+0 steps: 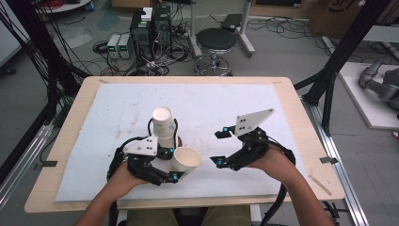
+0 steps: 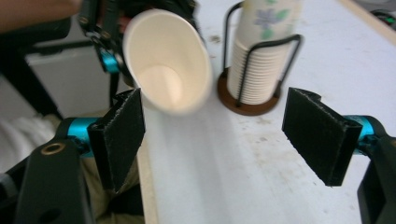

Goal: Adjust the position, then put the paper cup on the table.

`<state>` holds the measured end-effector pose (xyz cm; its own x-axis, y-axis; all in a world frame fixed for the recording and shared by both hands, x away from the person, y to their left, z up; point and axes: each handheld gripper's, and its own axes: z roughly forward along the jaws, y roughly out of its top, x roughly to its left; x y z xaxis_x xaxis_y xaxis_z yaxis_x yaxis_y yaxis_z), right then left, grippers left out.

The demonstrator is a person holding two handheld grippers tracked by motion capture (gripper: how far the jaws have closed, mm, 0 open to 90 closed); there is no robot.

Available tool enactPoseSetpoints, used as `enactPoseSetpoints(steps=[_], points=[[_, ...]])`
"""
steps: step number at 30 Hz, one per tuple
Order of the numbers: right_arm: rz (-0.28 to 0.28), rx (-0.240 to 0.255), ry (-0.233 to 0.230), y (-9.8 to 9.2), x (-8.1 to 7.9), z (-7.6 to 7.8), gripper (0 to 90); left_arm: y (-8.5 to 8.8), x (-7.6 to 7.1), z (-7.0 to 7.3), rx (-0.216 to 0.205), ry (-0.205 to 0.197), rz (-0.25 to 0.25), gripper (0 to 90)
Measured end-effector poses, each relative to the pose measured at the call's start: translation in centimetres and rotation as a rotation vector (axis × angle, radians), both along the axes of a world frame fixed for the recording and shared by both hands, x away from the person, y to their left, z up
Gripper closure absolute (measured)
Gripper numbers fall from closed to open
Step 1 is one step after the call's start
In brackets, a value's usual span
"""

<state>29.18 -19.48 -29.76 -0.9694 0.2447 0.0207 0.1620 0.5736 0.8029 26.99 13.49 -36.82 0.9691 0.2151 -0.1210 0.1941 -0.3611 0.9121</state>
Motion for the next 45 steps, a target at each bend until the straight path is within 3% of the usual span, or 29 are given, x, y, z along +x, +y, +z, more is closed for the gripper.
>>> enactPoseSetpoints(steps=[6, 8, 9, 11, 12, 15, 16, 17, 20, 22, 23, 27, 36, 45], points=[[-0.117, 0.07, 0.001, -2.9, 0.0, -1.8, 21.8, 3.3, -0.6, 0.0, -0.096, -0.023, 0.083, 36.5], [-0.17, 0.075, -0.03, -3.6, -0.1, -2.5, 21.6, 4.3, -0.7, -0.2, -0.13, -0.033, 0.112, 36.5], [-0.17, 0.075, -0.03, -3.6, -0.1, -2.5, 21.6, 4.3, -0.7, -0.2, -0.13, -0.033, 0.112, 36.5], [-0.248, 0.09, -0.067, -4.6, -0.3, -3.3, 21.5, 5.6, -0.9, -0.4, -0.169, -0.058, 0.17, 36.4], [-0.274, 0.088, -0.082, -5.0, -0.4, -3.7, 21.2, 5.6, -0.9, -0.4, -0.169, -0.058, 0.17, 36.4], [-0.346, 0.093, -0.106, -6.1, -0.5, -4.6, 21.2, 7.5, -1.0, -0.9, -0.232, -0.093, 0.257, 36.4], [-0.369, 0.096, -0.108, -6.5, -0.5, -4.9, 21.2, 7.5, -1.0, -0.9, -0.232, -0.093, 0.257, 36.4], [-0.369, 0.096, -0.108, -6.5, -0.5, -4.9, 21.2, 8.0, -1.0, -1.0, -0.241, -0.1, 0.277, 36.4], [-0.441, 0.128, -0.137, -7.9, -0.9, -5.8, 21.2, 9.9, -1.1, -1.2, -0.287, -0.14, 0.357, 36.3], [-0.471, 0.137, -0.15, -8.5, -1.3, -6.1, 21.2, 10.4, -1.0, -1.3, -0.297, -0.151, 0.374, 36.3], [-0.482, 0.145, -0.153, -8.9, -1.4, -6.3, 21.2, 11.2, -1.0, -1.3, -0.307, -0.172, 0.41, 36.3], [-0.512, 0.193, -0.143, -9.7, -1.6, -7.0, 21.3, 12.5, -0.9, -1.4, -0.327, -0.186, 0.452, 36.0], [-0.525, 0.189, -0.138, -9.5, -1.6, -8.1, 21.3, 14.0, -1.0, -1.4, -0.345, -0.216, 0.507, 36.0], [-0.542, 0.202, -0.144, -9.8, -1.7, -8.4, 21.3, 15.1, 0.3, -1.2, -0.36, -0.231, 0.556, 35.5]])
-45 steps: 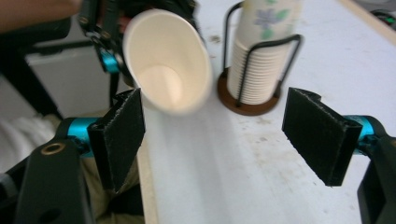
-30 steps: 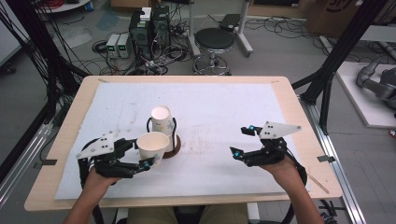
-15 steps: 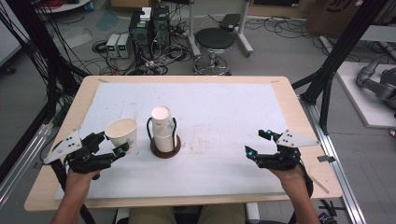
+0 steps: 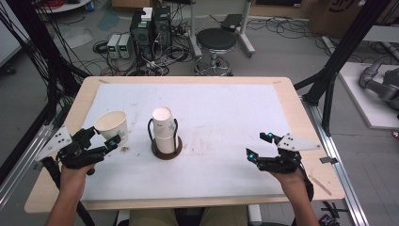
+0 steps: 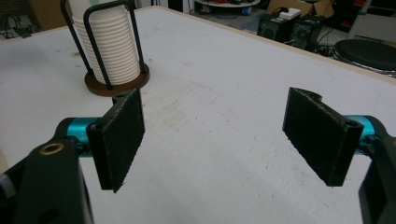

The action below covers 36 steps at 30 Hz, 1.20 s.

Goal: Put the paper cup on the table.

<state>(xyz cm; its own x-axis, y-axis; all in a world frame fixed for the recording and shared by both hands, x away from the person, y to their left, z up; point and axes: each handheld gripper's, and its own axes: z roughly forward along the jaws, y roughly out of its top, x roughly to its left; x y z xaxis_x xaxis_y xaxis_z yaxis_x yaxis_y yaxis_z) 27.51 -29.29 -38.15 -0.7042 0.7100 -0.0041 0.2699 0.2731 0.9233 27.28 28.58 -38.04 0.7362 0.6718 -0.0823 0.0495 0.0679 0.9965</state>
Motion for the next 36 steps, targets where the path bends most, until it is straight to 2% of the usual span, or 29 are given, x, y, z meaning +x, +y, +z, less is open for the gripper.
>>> enactPoseSetpoints(steps=[5, 9, 10, 11, 12, 15, 16, 18, 19, 22, 23, 25, 29, 30, 31, 33, 36], points=[[-0.011, 0.009, -0.004, -0.1, 0.0, -0.3, 21.3, 0.7, 2.0, -0.6, -0.01, 0.009, 0.032, 35.0], [-0.011, 0.005, -0.01, -0.1, 0.0, -0.5, 21.3, 0.8, 2.9, -1.2, -0.012, 0.007, 0.049, 35.0], [-0.01, 0.007, -0.005, -0.1, 0.0, -0.6, 21.3, 0.7, 3.4, -1.6, 0.007, 0.005, 0.063, 35.0], [-0.01, 0.005, 0.0, 0.0, 0.0, -0.7, 21.3, 0.7, 3.4, -1.6, 0.007, 0.005, 0.063, 35.0], [-0.007, 0.004, 0.003, 0.0, 0.0, -0.8, 21.3, 0.6, 4.0, -1.9, 0.024, 0.016, 0.068, 34.9], [-0.005, 0.004, 0.013, 0.0, 0.0, -1.2, 21.3, 0.4, 4.6, -2.3, 0.035, 0.032, 0.079, 35.0], [-0.001, -0.001, 0.013, 0.0, 0.0, -1.3, 21.3, 0.3, 5.1, -2.6, 0.044, 0.055, 0.102, 34.9], [-0.001, -0.001, 0.013, 0.0, -0.1, -1.2, 21.3, 0.3, 5.4, -2.8, 0.051, 0.065, 0.116, 34.9], [0.0, -0.001, 0.01, -0.1, -0.1, -1.2, 21.3, 0.3, 5.8, -3.3, 0.063, 0.086, 0.149, 34.9], [-0.001, 0.003, 0.006, -0.1, -0.2, -1.1, 21.3, 0.4, 6.4, -4.1, 0.1, 0.135, 0.192, 35.0], [-0.001, 0.003, 0.006, -0.1, -0.2, -1.1, 21.3, 0.4, 6.4, -4.1, 0.1, 0.135, 0.192, 35.1], [-0.001, 0.001, 0.005, -0.1, -0.2, -1.2, 21.3, 0.4, 6.7, -4.9, 0.141, 0.18, 0.219, 35.1], [0.003, 0.002, 0.014, 0.0, -0.1, -1.2, 21.3, 0.1, 7.0, -5.7, 0.207, 0.236, 0.256, 35.1], [0.005, 0.0, 0.01, 0.0, -0.1, -1.2, 21.3, 0.1, 7.0, -5.7, 0.207, 0.236, 0.256, 35.1], [0.004, 0.0, 0.011, 0.0, -0.1, -1.2, 21.3, 0.0, 7.1, -6.0, 0.244, 0.264, 0.269, 35.1], [0.004, 0.0, 0.014, 0.1, -0.2, -1.3, 21.3, 0.0, 7.2, -6.1, 0.253, 0.274, 0.263, 35.0], [0.005, -0.002, 0.011, 0.1, -0.1, -1.3, 21.4, -0.2, 7.1, -6.3, 0.317, 0.298, 0.275, 35.0]])
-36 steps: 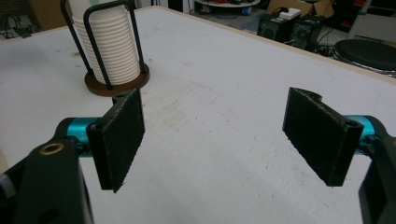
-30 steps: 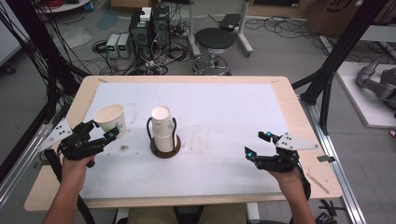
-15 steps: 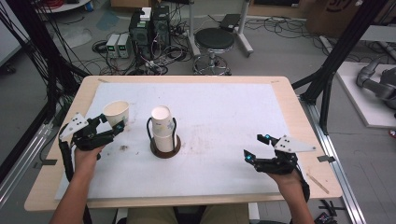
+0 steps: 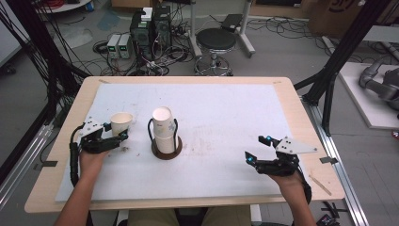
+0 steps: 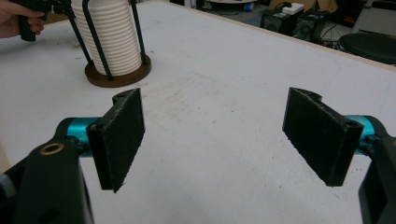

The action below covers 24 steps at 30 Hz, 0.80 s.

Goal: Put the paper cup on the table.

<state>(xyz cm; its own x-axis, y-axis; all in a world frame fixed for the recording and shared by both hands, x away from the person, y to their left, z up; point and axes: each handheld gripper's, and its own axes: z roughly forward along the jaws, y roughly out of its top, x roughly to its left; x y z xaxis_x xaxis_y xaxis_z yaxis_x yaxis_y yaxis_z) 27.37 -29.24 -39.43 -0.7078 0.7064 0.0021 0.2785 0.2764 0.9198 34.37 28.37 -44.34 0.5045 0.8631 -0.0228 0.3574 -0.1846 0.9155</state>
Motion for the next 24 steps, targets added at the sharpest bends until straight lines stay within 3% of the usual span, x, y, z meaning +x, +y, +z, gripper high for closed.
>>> enactPoseSetpoints(steps=[3, 7, 16, 19, 21, 24], points=[[0.0, 0.001, 0.003, 0.0, -0.1, 0.0, 21.3, 0.0, -0.2, -0.2, 0.039, 0.024, 0.002, 35.0], [0.0, 0.001, -0.002, 0.0, -0.2, 0.1, 21.3, 0.3, -0.8, -0.6, 0.031, 0.017, 0.012, 35.0], [0.002, 0.0, -0.008, 0.0, -0.4, 0.2, 21.4, 0.6, -2.2, -0.8, 0.068, 0.089, 0.055, 34.9], [0.003, -0.003, -0.007, -0.1, -0.5, 0.2, 21.4, 0.6, -2.4, -0.8, 0.058, 0.1, 0.063, 32.9], [0.002, -0.007, -0.013, -0.1, -0.5, 0.2, 21.4, 0.7, -2.6, -0.8, 0.021, 0.089, 0.064, 29.4], [0.0, -0.009, -0.008, -0.1, -0.6, 0.2, 21.3, 0.9, -2.8, -0.4, -0.015, 0.07, 0.085, 16.4]])
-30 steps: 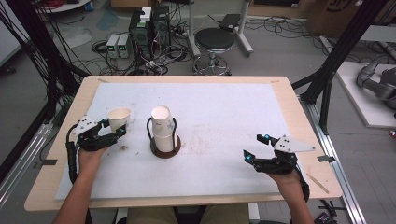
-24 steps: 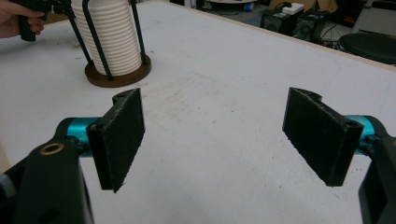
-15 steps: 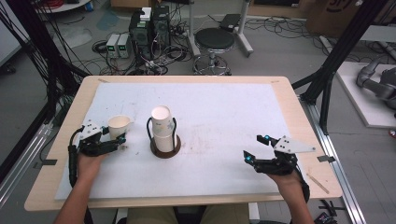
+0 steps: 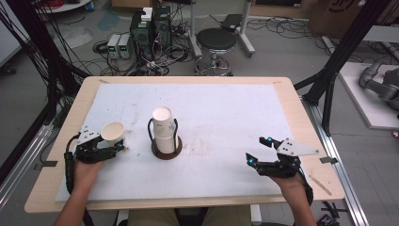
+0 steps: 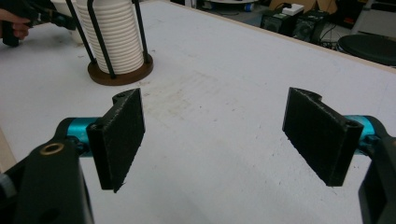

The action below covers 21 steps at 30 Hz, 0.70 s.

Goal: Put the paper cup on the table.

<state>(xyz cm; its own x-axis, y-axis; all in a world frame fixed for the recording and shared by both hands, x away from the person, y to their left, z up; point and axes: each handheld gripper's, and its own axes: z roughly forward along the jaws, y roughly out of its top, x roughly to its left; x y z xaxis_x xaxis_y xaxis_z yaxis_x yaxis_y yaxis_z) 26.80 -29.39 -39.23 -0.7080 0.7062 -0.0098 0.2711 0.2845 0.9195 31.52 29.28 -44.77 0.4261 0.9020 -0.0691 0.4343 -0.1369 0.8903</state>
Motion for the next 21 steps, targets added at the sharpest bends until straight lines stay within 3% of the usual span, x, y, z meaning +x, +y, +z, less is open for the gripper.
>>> enactPoseSetpoints(steps=[1, 5, 7, 9, 10, 12, 17, 21], points=[[-0.001, 0.003, 0.007, 0.0, -0.1, 0.0, 21.4, 0.3, -0.5, 0.4, -0.041, -0.016, 0.005, 15.6], [-0.003, -0.004, 0.008, -0.1, 0.0, -0.1, 21.3, 1.0, -1.4, 1.1, -0.077, -0.061, 0.0, 15.2], [-0.01, -0.007, 0.013, -0.1, 0.0, -0.1, 21.3, 1.6, -2.4, 1.9, -0.13, -0.124, -0.011, 15.2], [-0.015, -0.009, 0.017, -0.1, 0.0, -0.1, 21.3, 1.8, -2.7, 2.2, -0.148, -0.148, -0.014, 15.1], [-0.031, -0.02, 0.018, -0.2, 0.0, -0.1, 21.3, 2.0, -3.2, 2.6, -0.188, -0.187, -0.036, 14.4], [-0.039, -0.028, 0.02, -0.4, 0.1, -0.1, 21.2, 2.0, -3.7, 2.9, -0.227, -0.217, -0.049, 14.5], [-0.069, -0.059, 0.028, -0.5, 0.3, 0.0, 20.5, 1.3, -4.7, 3.6, -0.246, -0.285, -0.115, 14.5], [-0.077, -0.06, 0.023, -0.4, 0.4, 0.1, 20.5, 0.6, -4.9, 3.9, -0.243, -0.295, -0.143, 14.8]])
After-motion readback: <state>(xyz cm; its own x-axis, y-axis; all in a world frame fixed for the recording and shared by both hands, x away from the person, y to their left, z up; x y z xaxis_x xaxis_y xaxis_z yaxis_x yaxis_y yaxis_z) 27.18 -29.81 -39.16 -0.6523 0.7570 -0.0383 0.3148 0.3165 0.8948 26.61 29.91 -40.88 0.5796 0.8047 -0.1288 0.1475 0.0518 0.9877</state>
